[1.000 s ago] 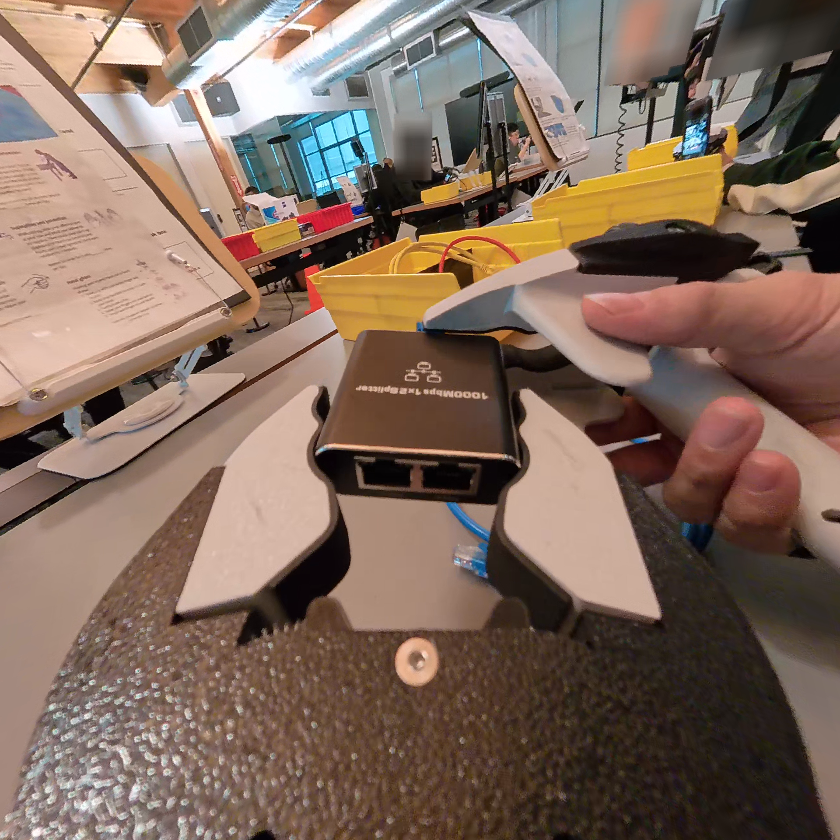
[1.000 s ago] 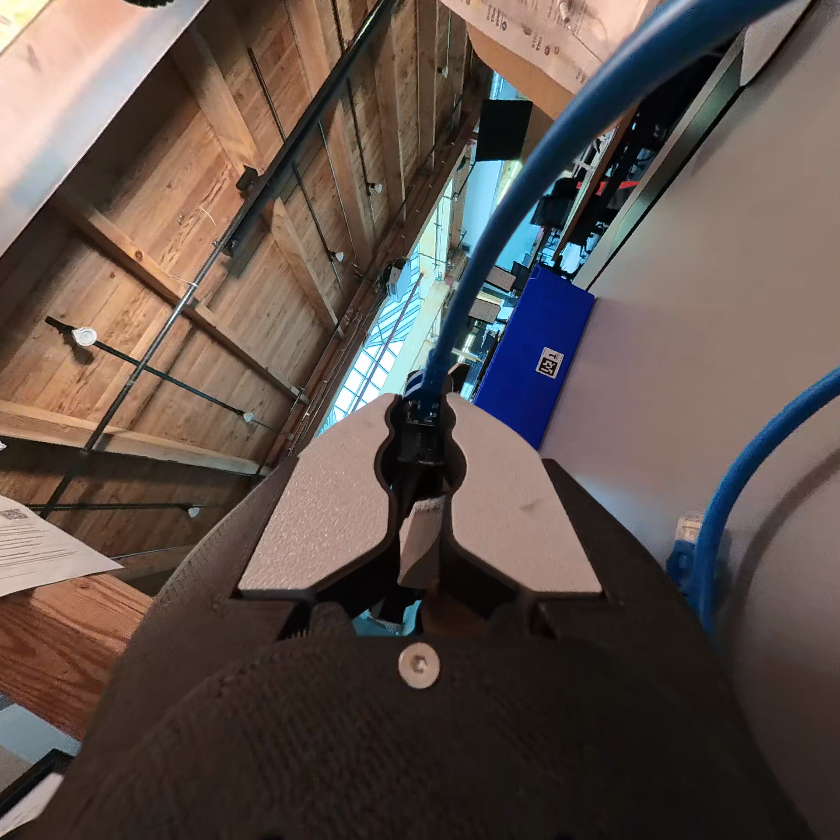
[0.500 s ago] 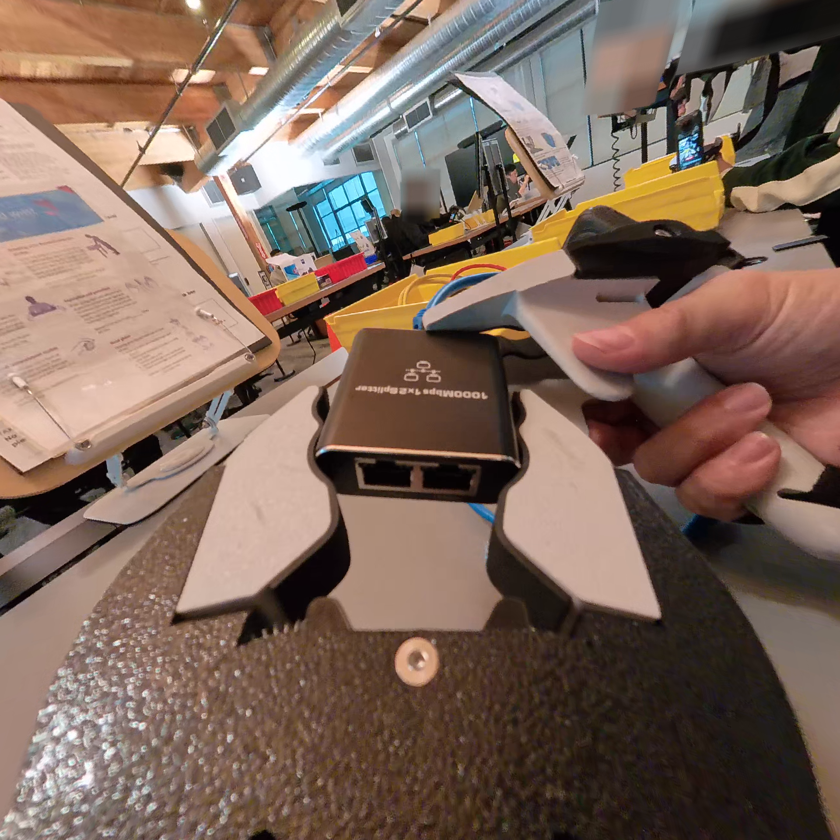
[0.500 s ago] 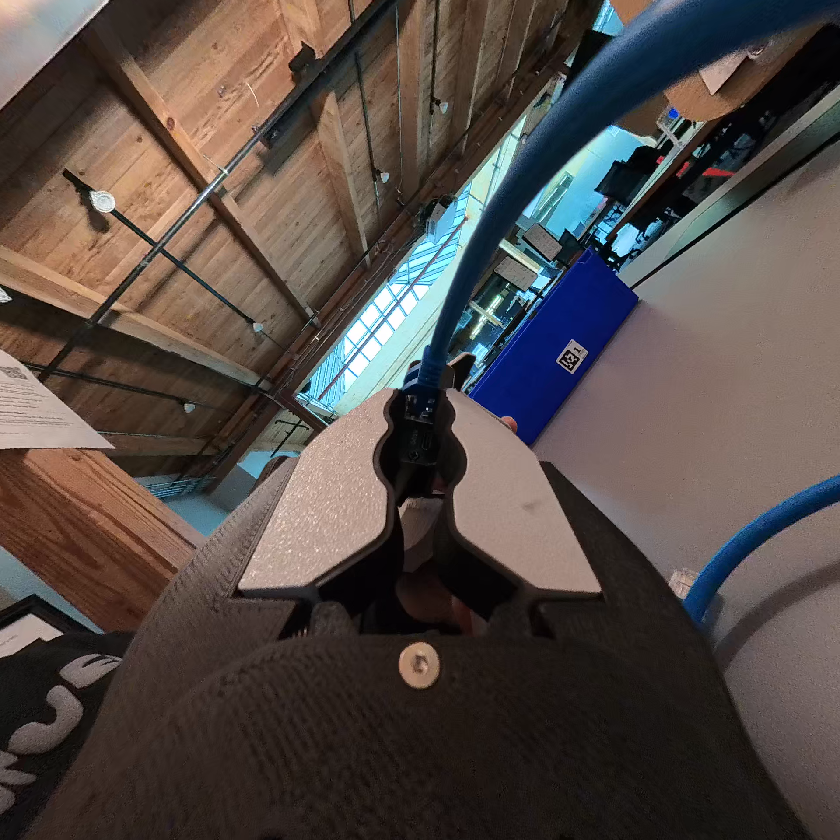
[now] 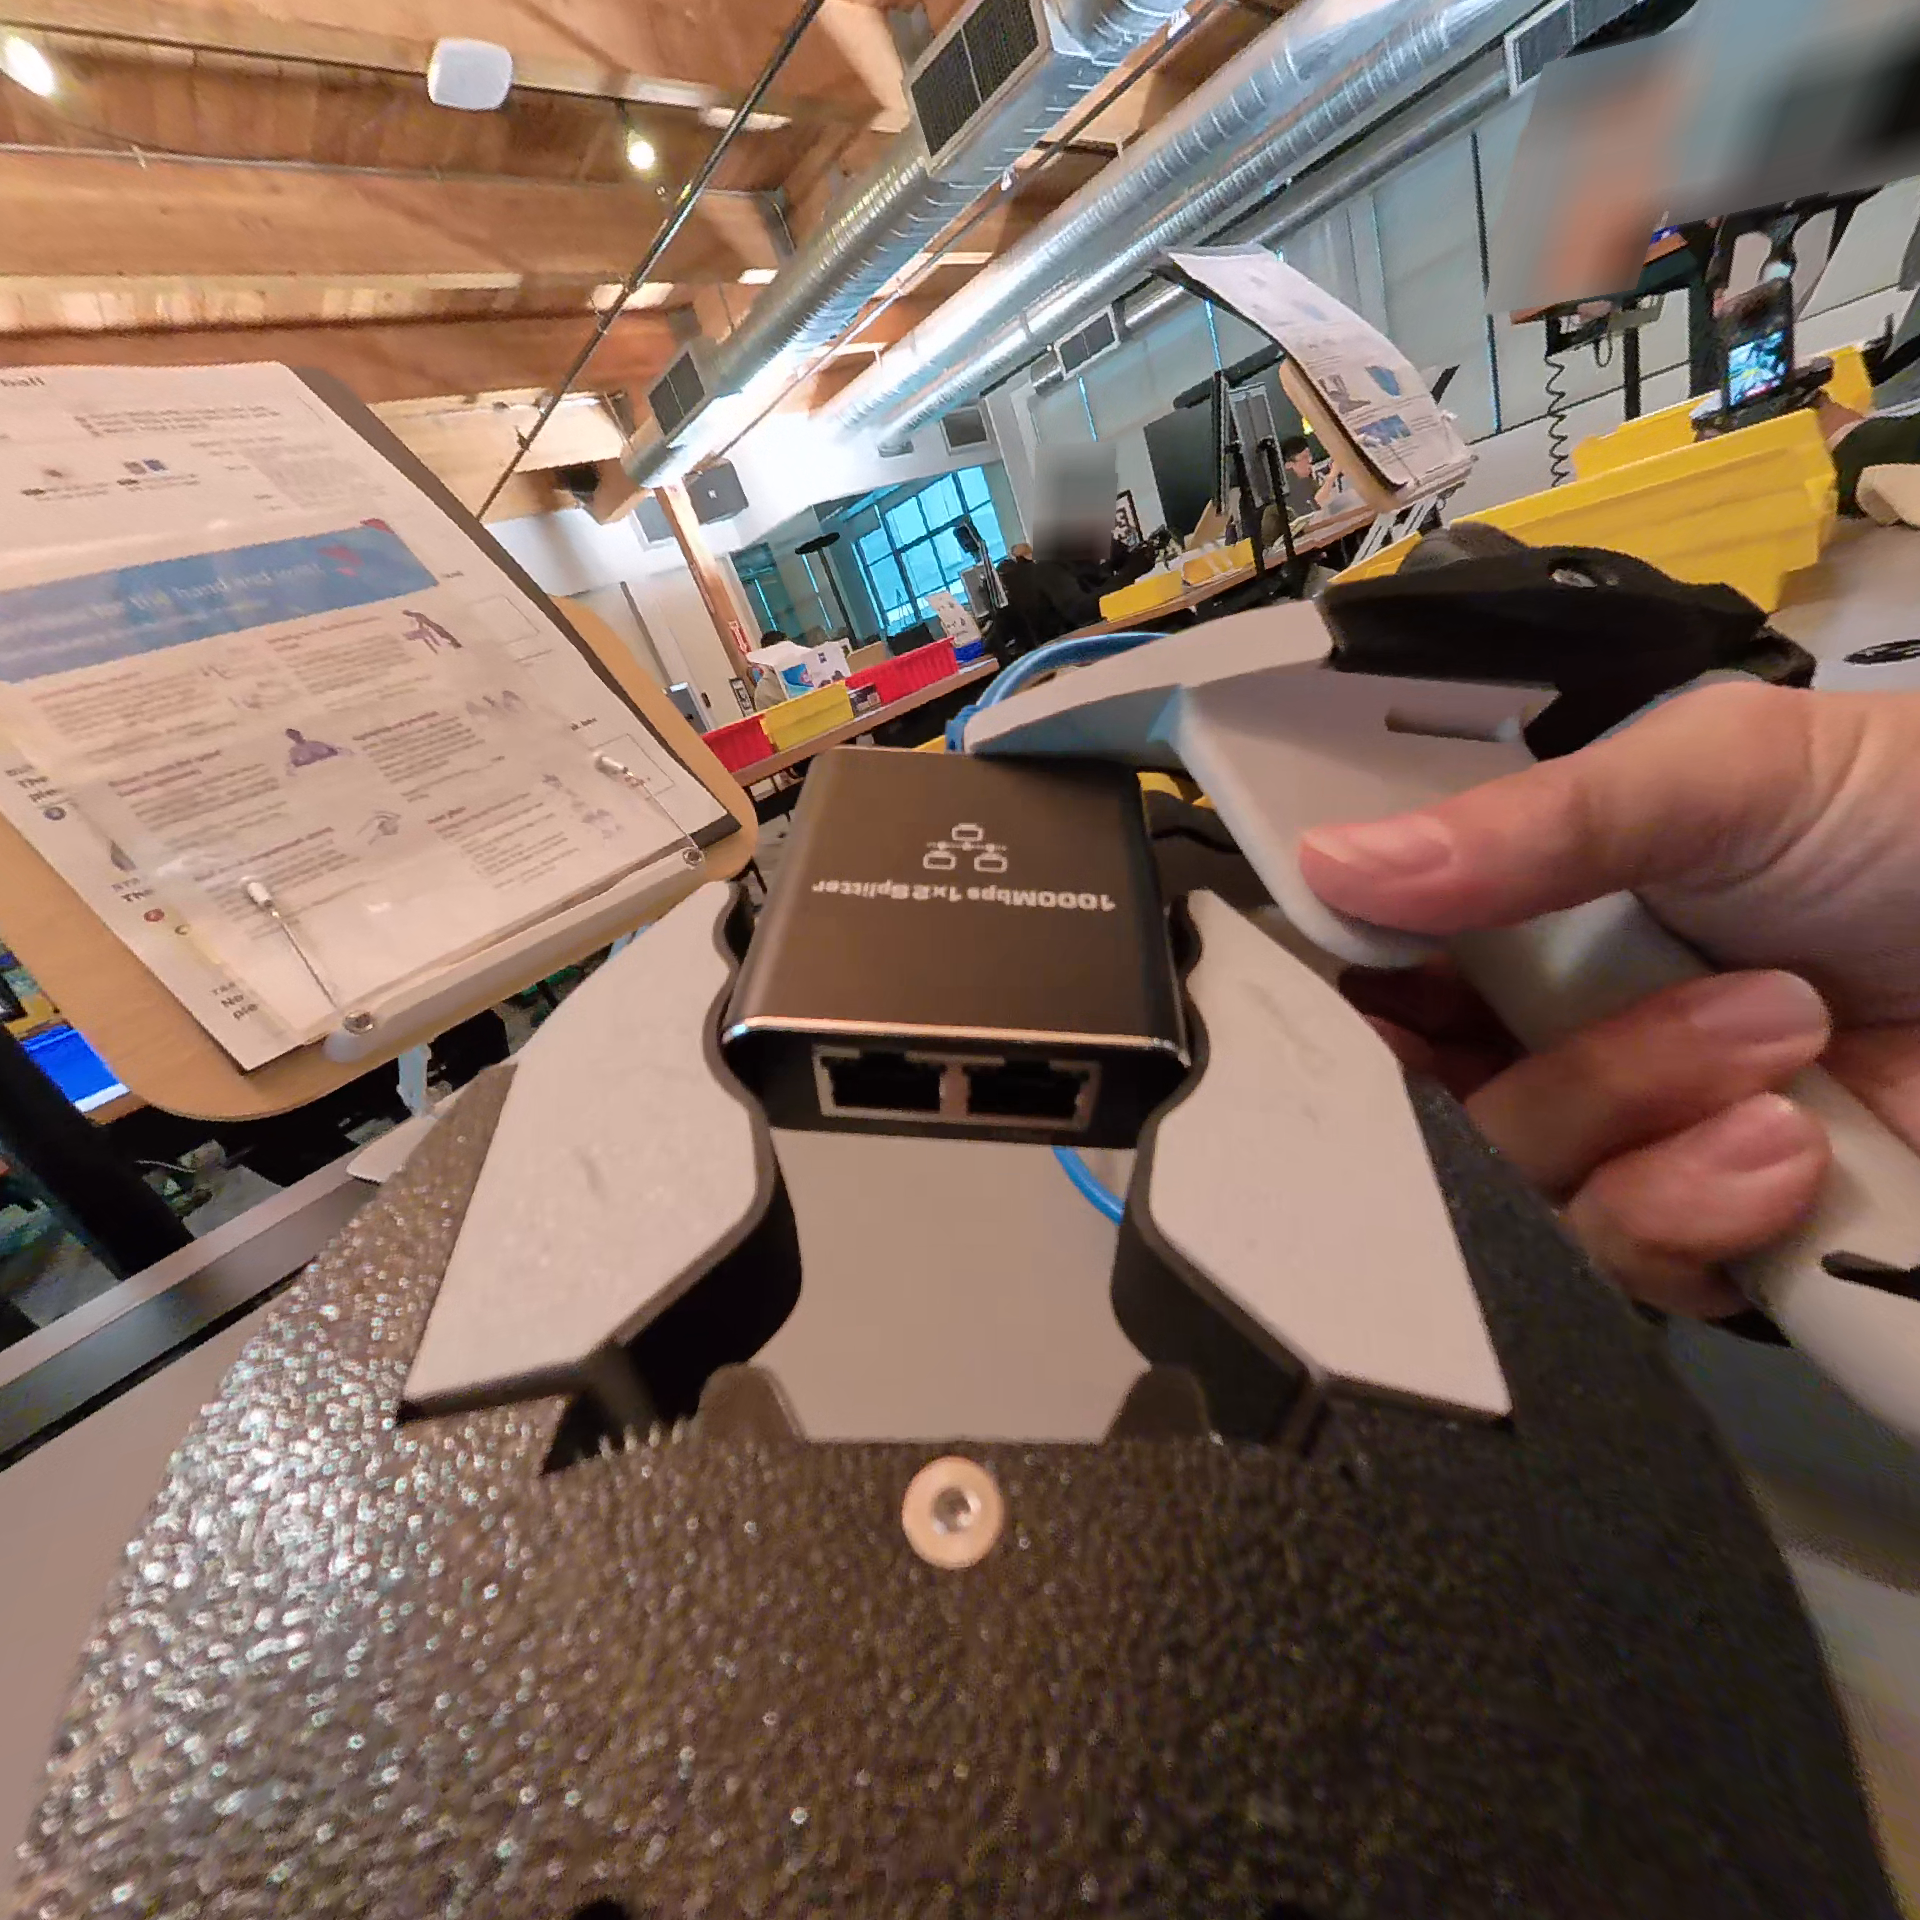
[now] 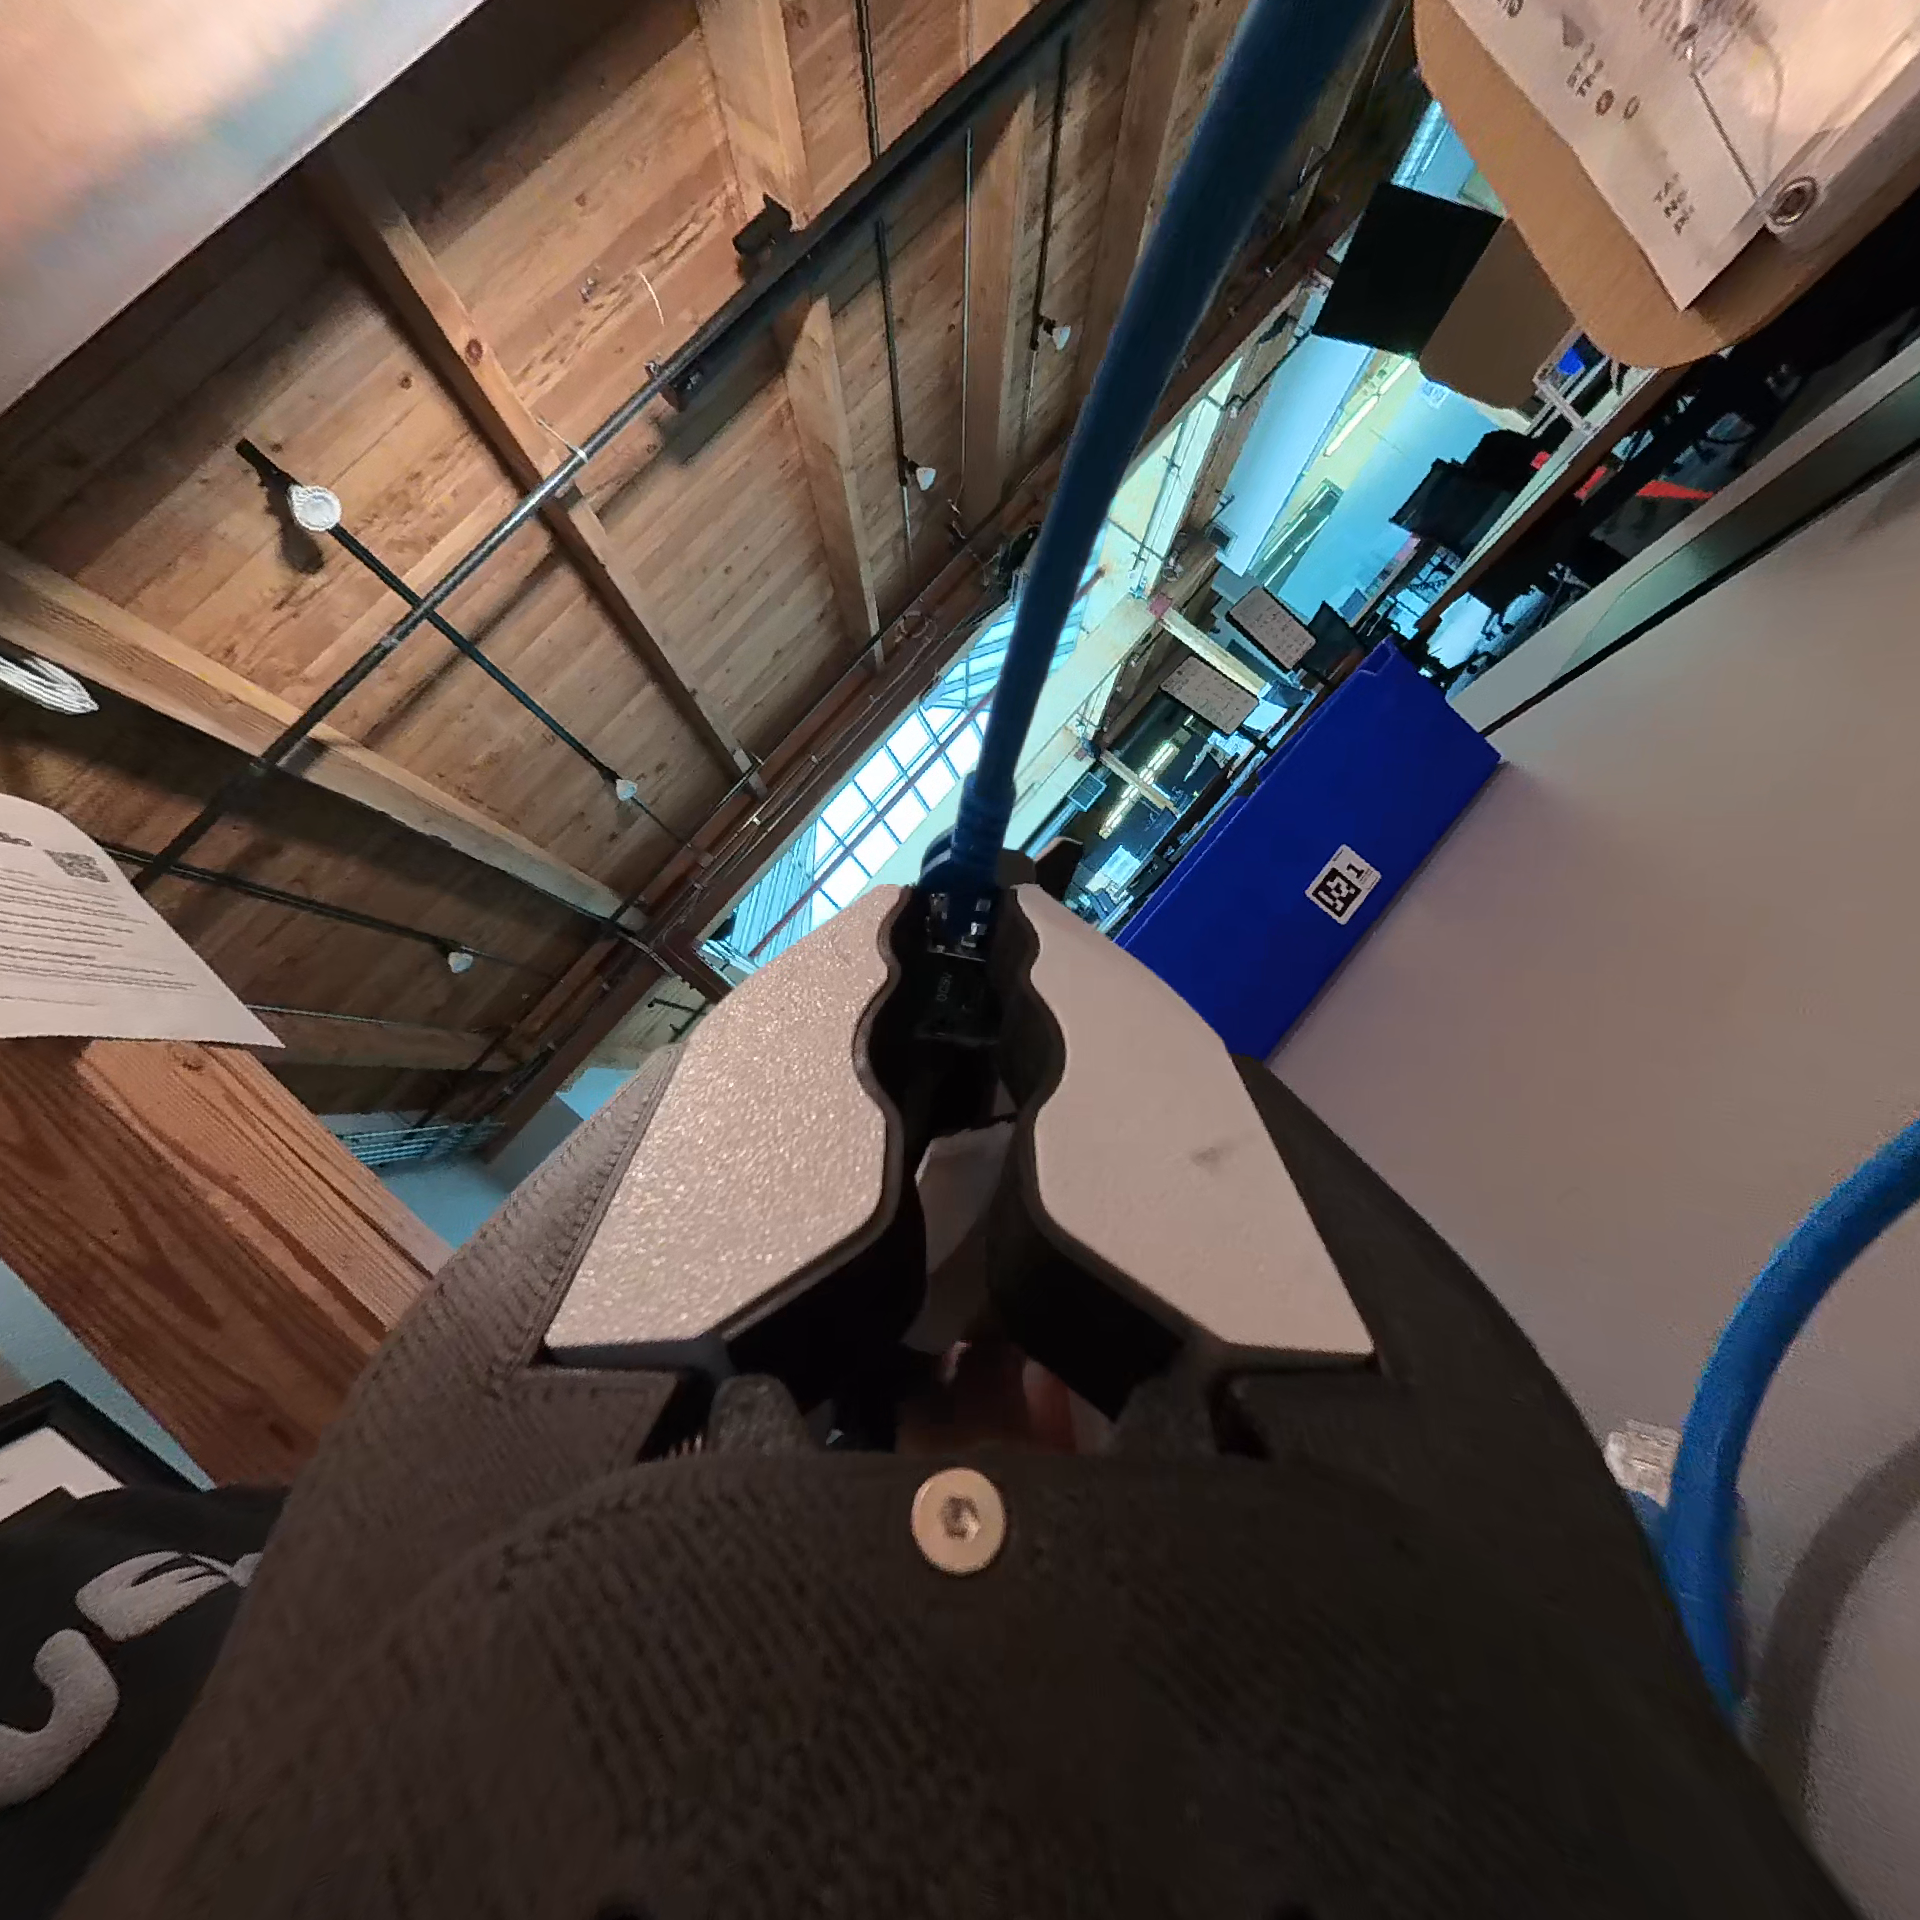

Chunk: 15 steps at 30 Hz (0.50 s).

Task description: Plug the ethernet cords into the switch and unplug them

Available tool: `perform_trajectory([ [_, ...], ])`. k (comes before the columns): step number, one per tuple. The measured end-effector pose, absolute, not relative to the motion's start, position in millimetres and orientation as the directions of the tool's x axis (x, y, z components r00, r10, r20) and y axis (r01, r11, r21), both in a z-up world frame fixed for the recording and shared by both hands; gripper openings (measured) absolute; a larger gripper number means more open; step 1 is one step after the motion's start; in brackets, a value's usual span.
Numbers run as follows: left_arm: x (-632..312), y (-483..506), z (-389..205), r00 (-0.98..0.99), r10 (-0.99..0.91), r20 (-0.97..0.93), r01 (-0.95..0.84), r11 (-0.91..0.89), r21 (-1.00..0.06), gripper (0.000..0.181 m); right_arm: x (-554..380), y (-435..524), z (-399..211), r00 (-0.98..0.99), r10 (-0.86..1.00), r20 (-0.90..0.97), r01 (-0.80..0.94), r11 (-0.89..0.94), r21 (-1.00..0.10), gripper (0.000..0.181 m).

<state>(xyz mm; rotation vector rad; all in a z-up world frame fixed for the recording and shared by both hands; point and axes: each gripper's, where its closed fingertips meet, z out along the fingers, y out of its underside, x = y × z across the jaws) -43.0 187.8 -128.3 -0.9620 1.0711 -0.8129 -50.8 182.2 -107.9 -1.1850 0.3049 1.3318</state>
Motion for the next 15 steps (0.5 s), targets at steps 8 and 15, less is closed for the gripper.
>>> perform_trajectory([
  [8, -44.7, 190.4, -126.6, 0.316, -0.909, -0.272, 0.109, 0.320, -0.941, 0.074, -25.8, 187.8, -91.8, 0.296, 0.602, -0.741, -0.884, -0.121, -0.452, 0.013],
  [15, -51.3, 199.1, -125.3, 0.333, -0.908, -0.254, 0.111, 0.305, -0.946, 0.074, 7.6, 174.5, -67.5, 0.727, 0.520, -0.448, -0.494, -0.058, -0.868, 0.012],
])
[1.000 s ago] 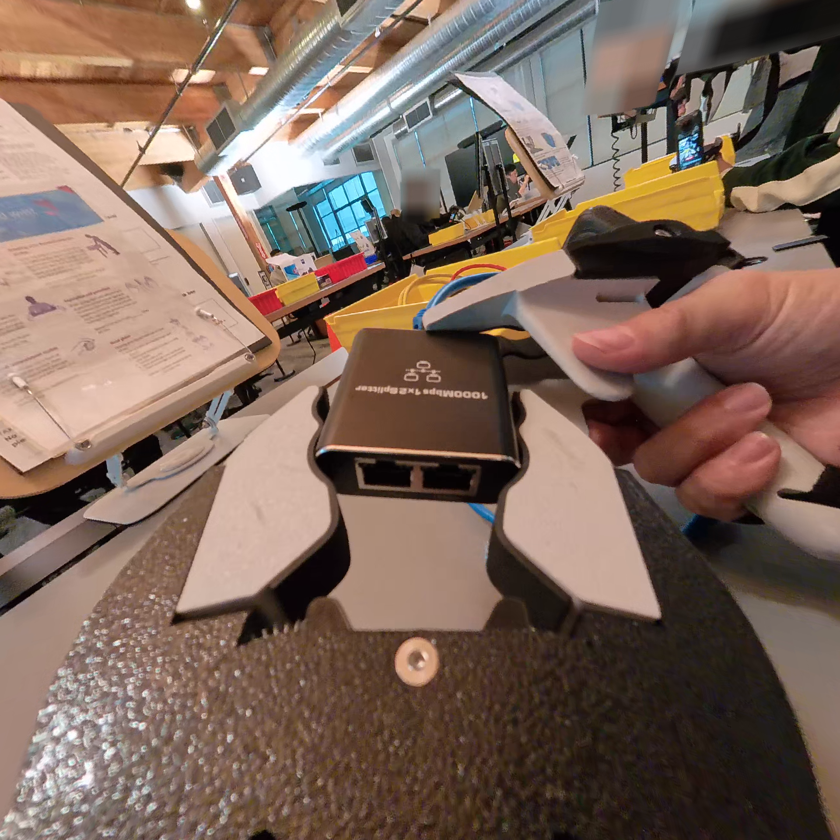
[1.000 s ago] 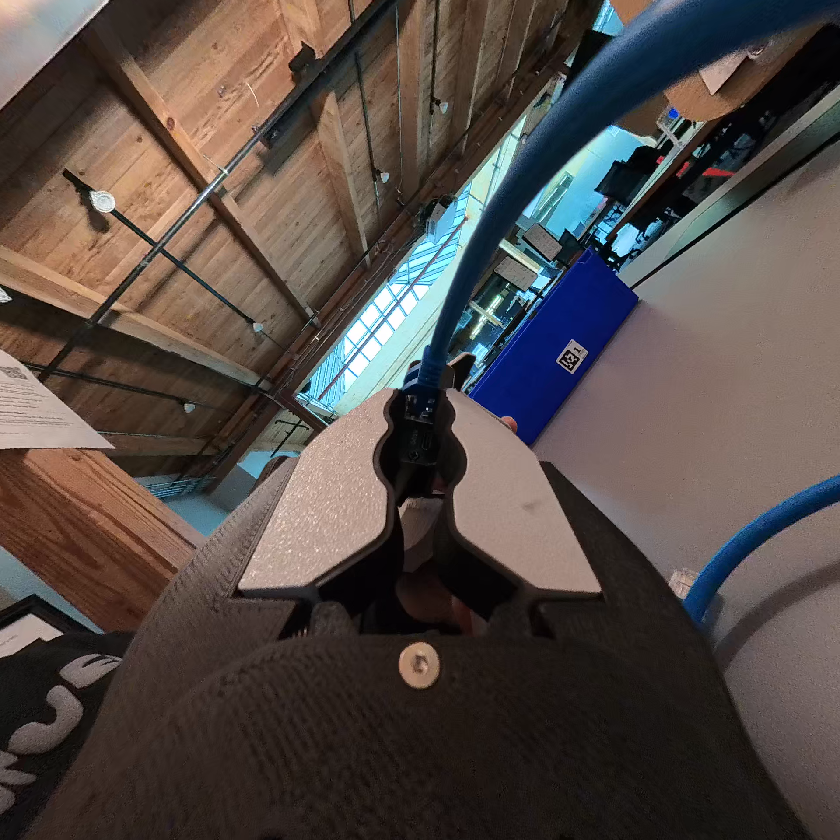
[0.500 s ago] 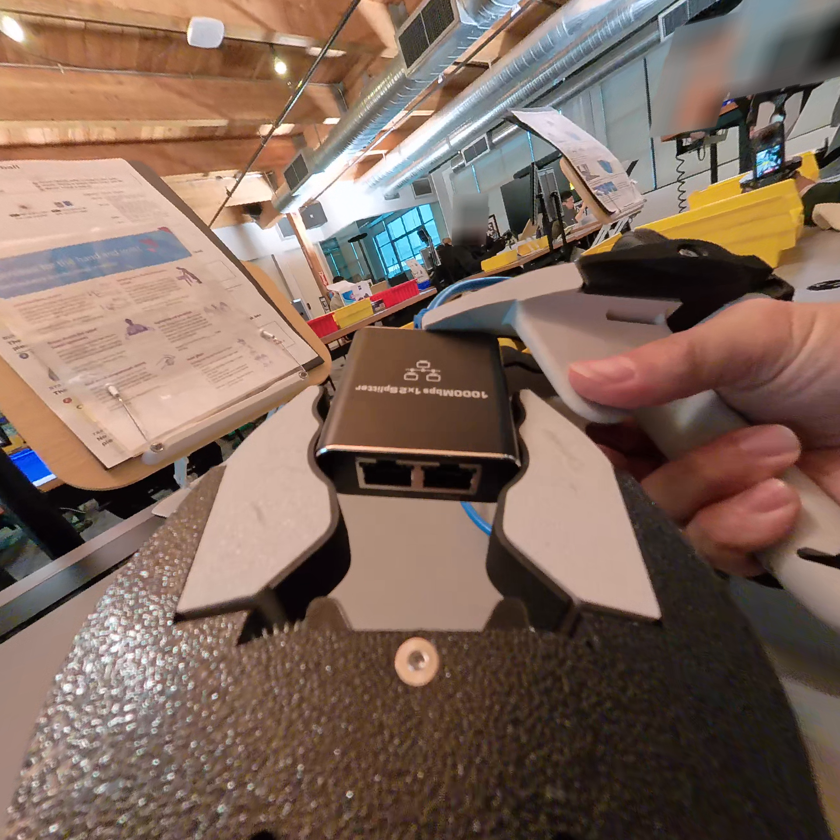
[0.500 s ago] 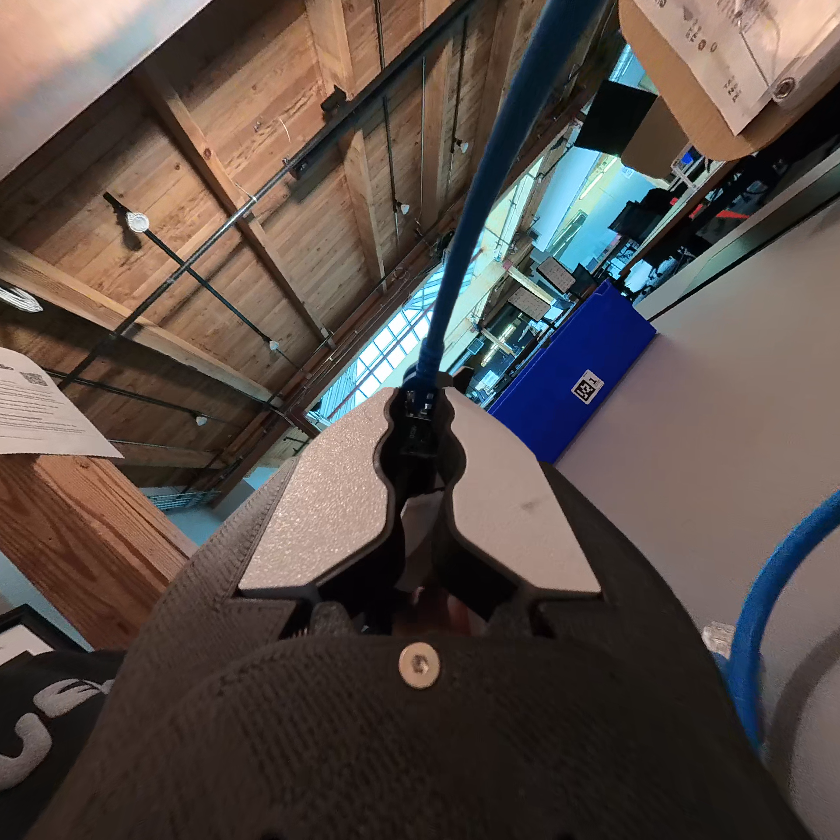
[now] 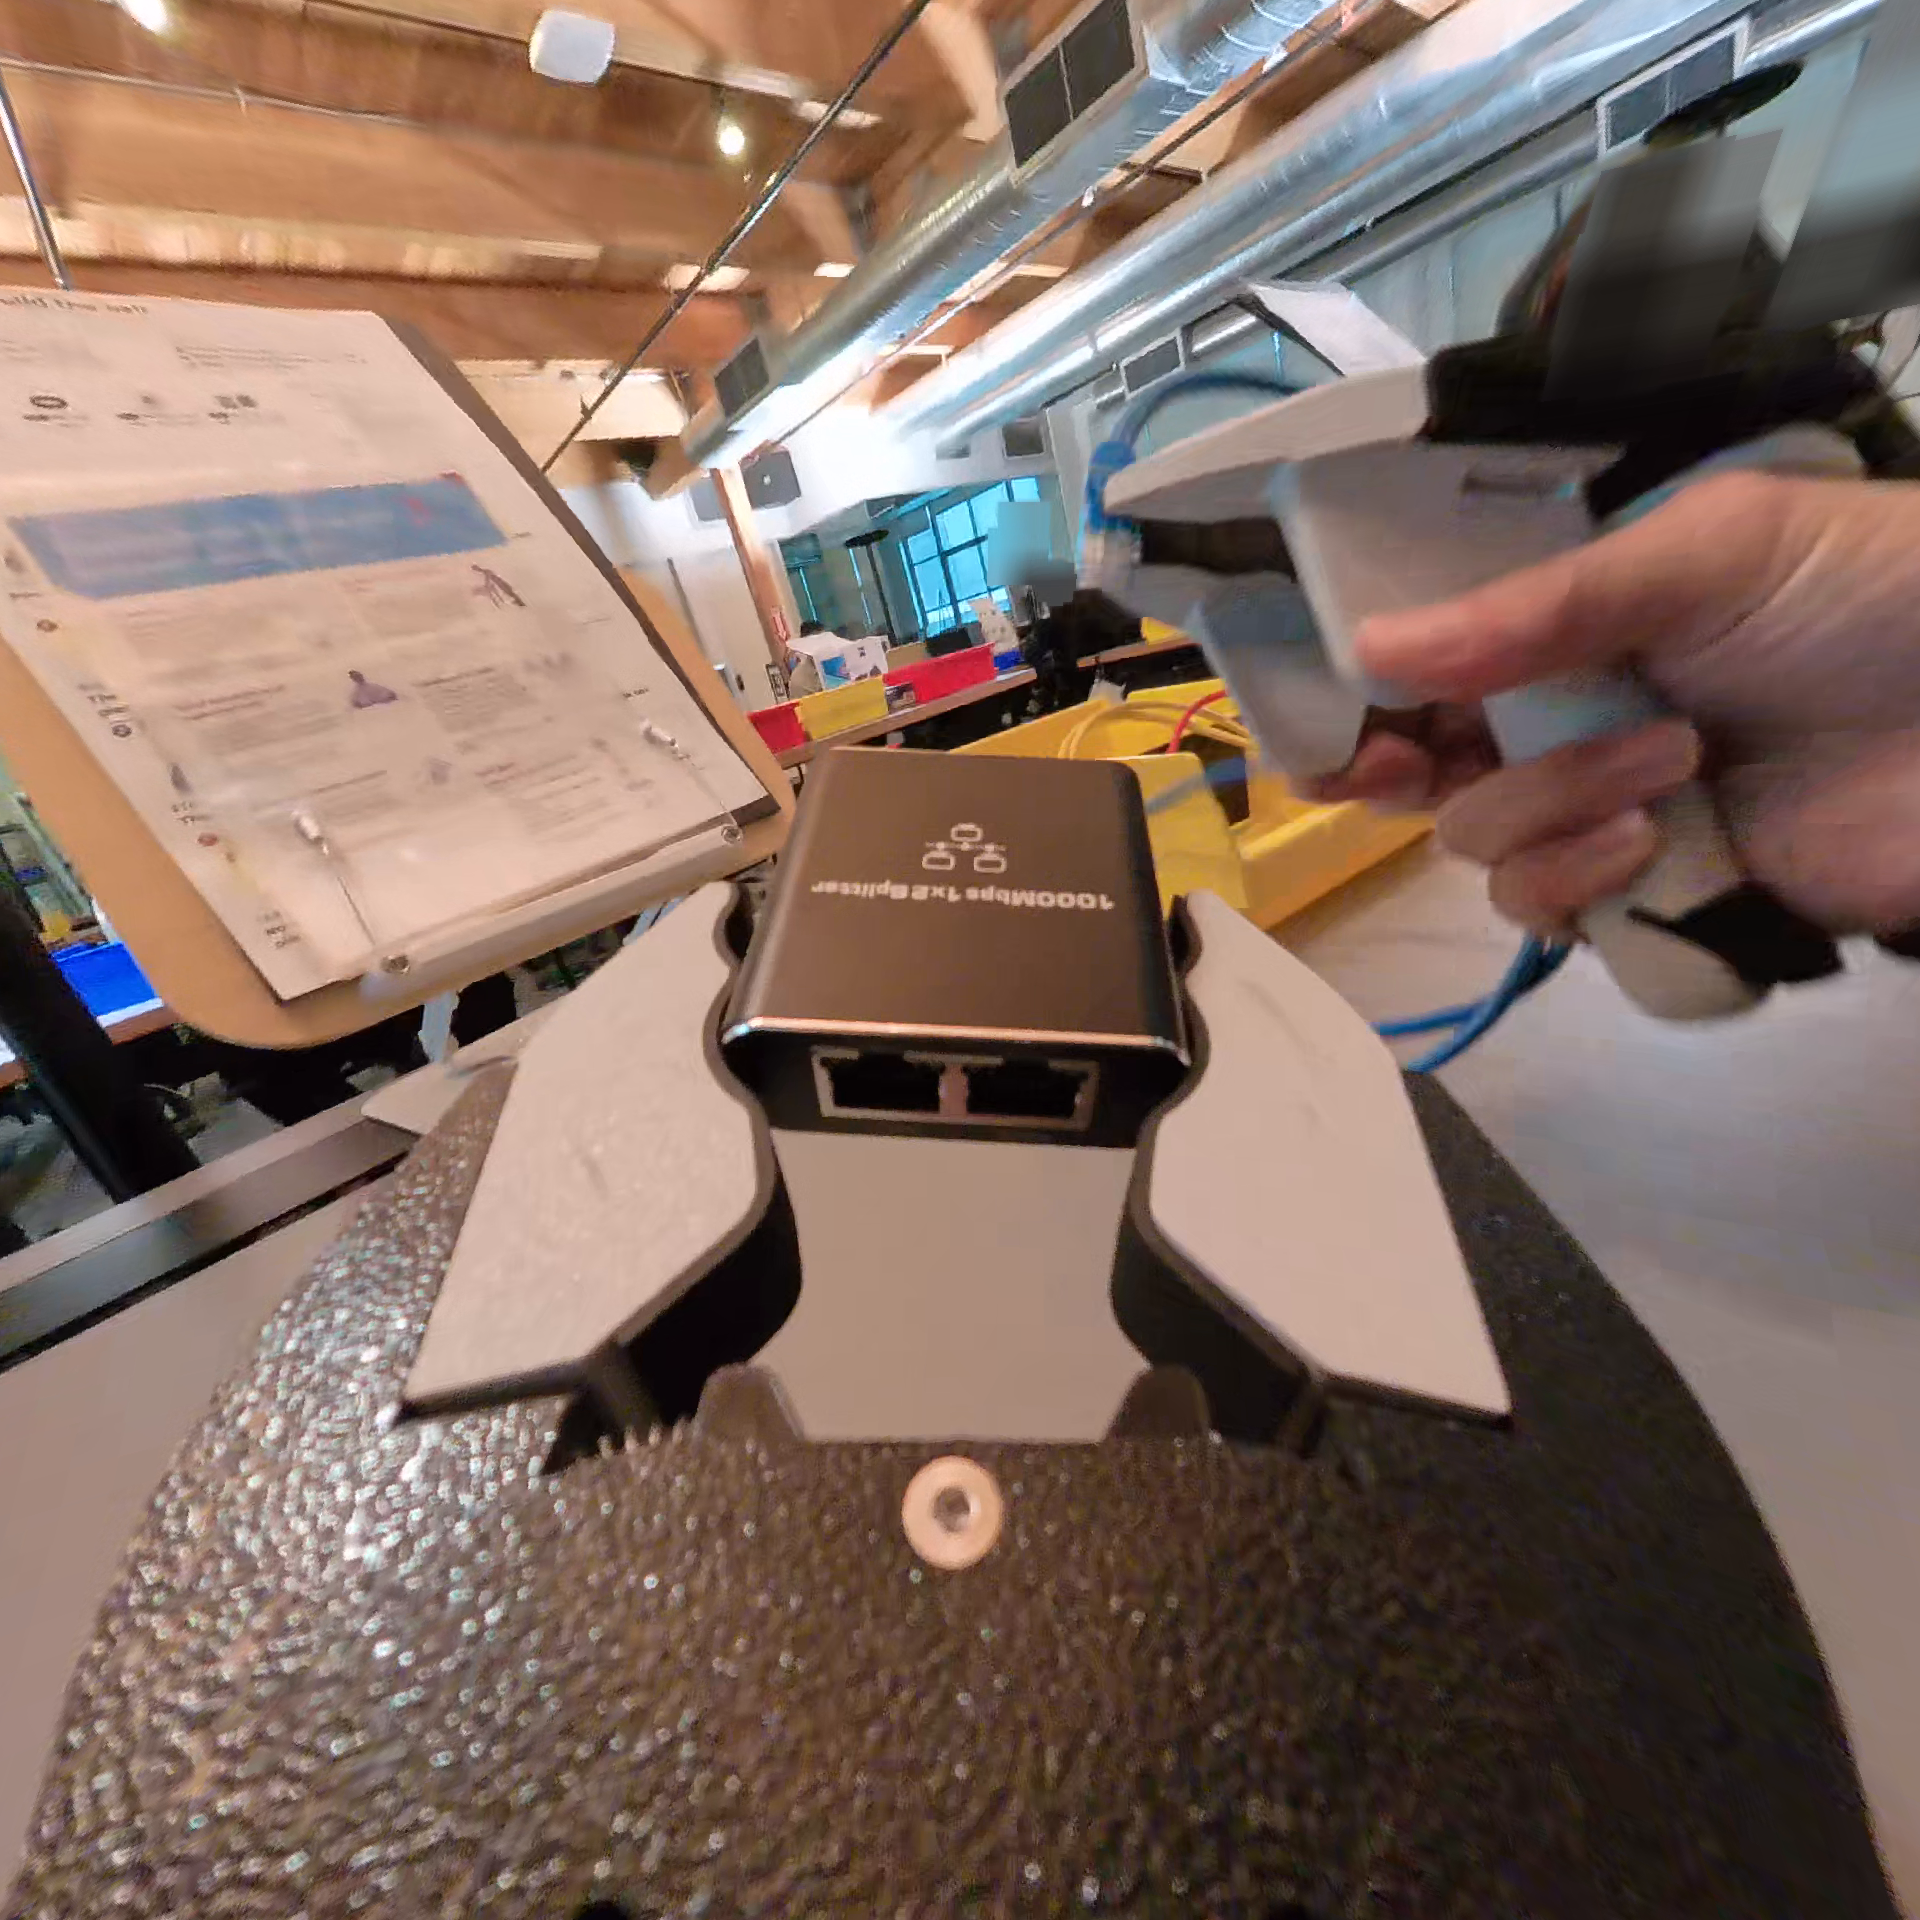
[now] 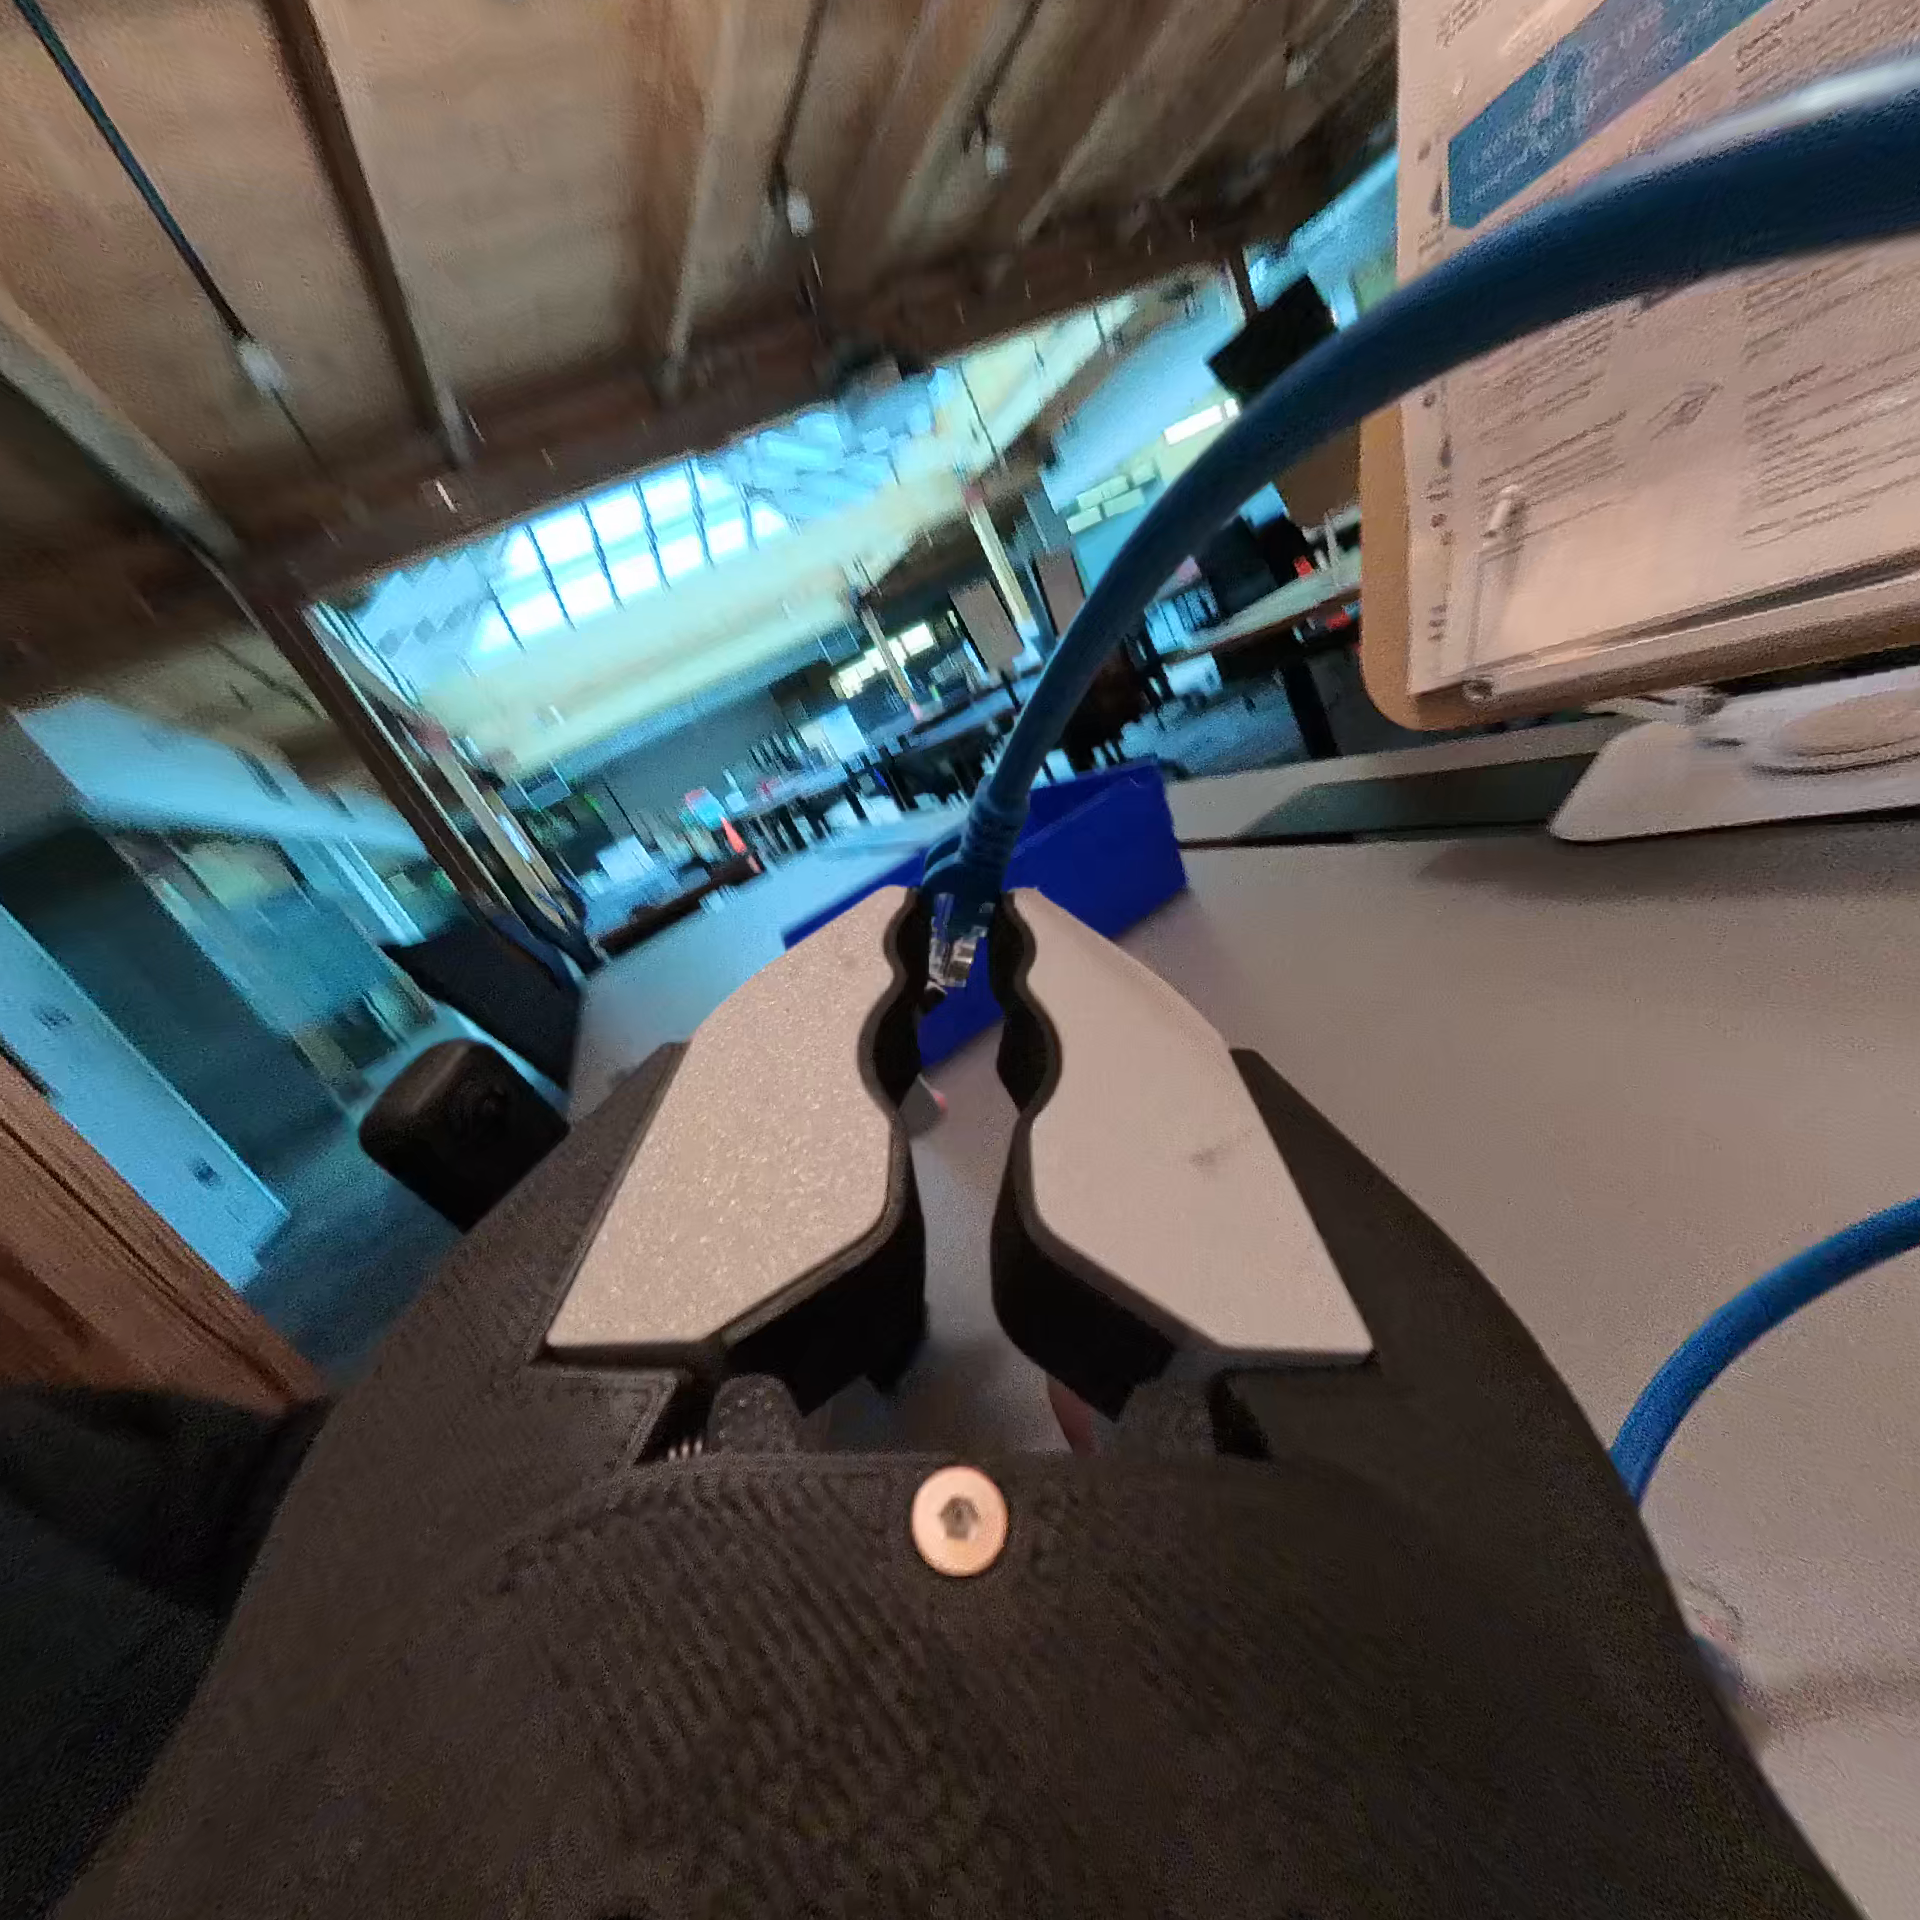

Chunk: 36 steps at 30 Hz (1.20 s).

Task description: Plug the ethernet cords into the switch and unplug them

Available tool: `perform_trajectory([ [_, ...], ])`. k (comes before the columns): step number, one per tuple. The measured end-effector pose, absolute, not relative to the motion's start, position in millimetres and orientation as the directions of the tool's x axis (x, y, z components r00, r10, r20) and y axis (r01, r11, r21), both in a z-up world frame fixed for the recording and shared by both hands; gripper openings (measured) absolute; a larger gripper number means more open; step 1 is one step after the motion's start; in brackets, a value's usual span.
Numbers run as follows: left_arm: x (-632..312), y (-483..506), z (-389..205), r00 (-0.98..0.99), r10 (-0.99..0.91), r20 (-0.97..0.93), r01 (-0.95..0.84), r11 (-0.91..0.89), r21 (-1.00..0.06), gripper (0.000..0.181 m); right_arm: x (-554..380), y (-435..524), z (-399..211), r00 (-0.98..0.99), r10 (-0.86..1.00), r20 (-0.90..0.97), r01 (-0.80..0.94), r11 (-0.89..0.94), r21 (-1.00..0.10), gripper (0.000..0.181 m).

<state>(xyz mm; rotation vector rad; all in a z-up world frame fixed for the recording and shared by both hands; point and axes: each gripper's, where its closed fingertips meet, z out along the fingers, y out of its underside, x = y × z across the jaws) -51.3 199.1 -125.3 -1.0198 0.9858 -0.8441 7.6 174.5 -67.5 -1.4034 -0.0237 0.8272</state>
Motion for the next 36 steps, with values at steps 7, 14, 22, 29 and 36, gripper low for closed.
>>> perform_trajectory([
  [7, -49.3, 194.5, -126.7, 0.292, -0.918, -0.269, 0.116, 0.313, -0.943, 0.074, 76.8, 152.7, -28.1, 0.793, 0.539, -0.283, -0.171, -0.249, -0.953, 0.012],
  [14, -47.6, 194.8, -130.6, 0.275, -0.924, -0.265, 0.102, 0.302, -0.948, 0.074, 168.9, 164.0, -44.9, 0.780, 0.550, -0.298, -0.010, -0.466, -0.885, 0.012],
  [22, -46.6, 194.5, -133.0, 0.265, -0.927, -0.265, 0.095, 0.299, -0.950, 0.074, 202.1, 200.7, -117.3, 0.694, 0.525, -0.493, -0.092, -0.614, -0.784, 0.012],
  [29, -47.4, 194.9, -134.7, 0.257, -0.929, -0.267, 0.087, 0.297, -0.951, 0.074, 246.1, 210.9, -169.8, 0.856, 0.138, -0.497, -0.198, -0.802, -0.564, 0.040],
  [36, -47.8, 194.7, -135.1, 0.230, -0.941, -0.249, 0.094, 0.276, -0.957, 0.074, 190.2, 168.4, -133.9, 0.884, 0.315, -0.346, 0.042, -0.790, -0.612, 0.090],
])
